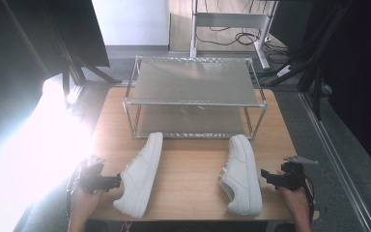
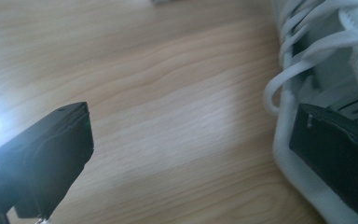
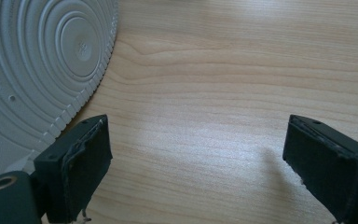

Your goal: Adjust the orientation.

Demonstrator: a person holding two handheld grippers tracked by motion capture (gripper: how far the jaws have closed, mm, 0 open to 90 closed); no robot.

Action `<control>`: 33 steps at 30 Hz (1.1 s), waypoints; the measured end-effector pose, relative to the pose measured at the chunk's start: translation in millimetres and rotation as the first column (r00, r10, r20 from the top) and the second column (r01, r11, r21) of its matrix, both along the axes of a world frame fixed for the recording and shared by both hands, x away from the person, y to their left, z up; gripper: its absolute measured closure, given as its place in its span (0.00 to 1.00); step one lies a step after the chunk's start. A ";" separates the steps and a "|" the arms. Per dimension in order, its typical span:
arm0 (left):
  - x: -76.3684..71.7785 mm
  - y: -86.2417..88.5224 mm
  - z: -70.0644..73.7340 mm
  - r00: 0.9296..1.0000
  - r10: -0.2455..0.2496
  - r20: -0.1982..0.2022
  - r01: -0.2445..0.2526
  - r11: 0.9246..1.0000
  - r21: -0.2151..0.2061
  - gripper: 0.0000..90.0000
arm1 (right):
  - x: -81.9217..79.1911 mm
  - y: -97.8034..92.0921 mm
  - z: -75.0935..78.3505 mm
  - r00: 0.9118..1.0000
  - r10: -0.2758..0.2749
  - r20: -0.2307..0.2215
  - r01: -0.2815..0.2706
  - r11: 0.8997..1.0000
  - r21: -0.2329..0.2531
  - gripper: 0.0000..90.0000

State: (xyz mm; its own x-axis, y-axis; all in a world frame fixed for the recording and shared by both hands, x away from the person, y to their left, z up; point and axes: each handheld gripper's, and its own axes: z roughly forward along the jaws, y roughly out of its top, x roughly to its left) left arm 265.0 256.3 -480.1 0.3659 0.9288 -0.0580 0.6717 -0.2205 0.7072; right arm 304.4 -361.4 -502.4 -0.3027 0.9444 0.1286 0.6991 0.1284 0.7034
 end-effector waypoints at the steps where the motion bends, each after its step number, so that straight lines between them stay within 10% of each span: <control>1: 0.2 -5.7 4.5 1.000 -0.019 0.016 0.020 1.000 -0.022 0.00 | -0.1 -0.2 0.3 1.000 -0.003 -0.001 0.003 1.000 0.003 0.09; 10: 5.1 -31.9 12.8 0.996 -0.083 0.045 0.084 0.996 -0.021 0.00 | 0.2 -2.0 -0.8 1.000 -0.001 -0.009 0.001 1.000 0.009 0.09; 11: 6.5 -34.5 13.4 0.994 -0.102 0.045 0.106 0.991 -0.080 0.00 | 0.2 -2.8 -0.6 1.000 -0.005 -0.008 0.005 1.000 0.011 0.09; 26: 10.9 -81.0 16.3 0.969 -0.239 0.059 0.245 0.961 -0.132 0.00 | -0.2 -4.9 -0.4 1.000 -0.006 -0.008 0.006 1.000 0.020 0.09; 33: 10.2 -100.0 20.7 0.960 -0.272 0.066 0.276 0.959 -0.069 0.00 | -0.5 -4.5 1.2 1.000 -0.006 0.000 0.006 1.000 0.022 0.09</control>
State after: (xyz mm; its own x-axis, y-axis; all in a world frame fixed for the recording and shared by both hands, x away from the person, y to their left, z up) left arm 275.2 156.3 -459.4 0.6102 0.7862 -0.0977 0.5526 -0.3341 0.7636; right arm 303.9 -365.9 -501.2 -0.2970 0.9432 0.1489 0.6998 0.1089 0.7060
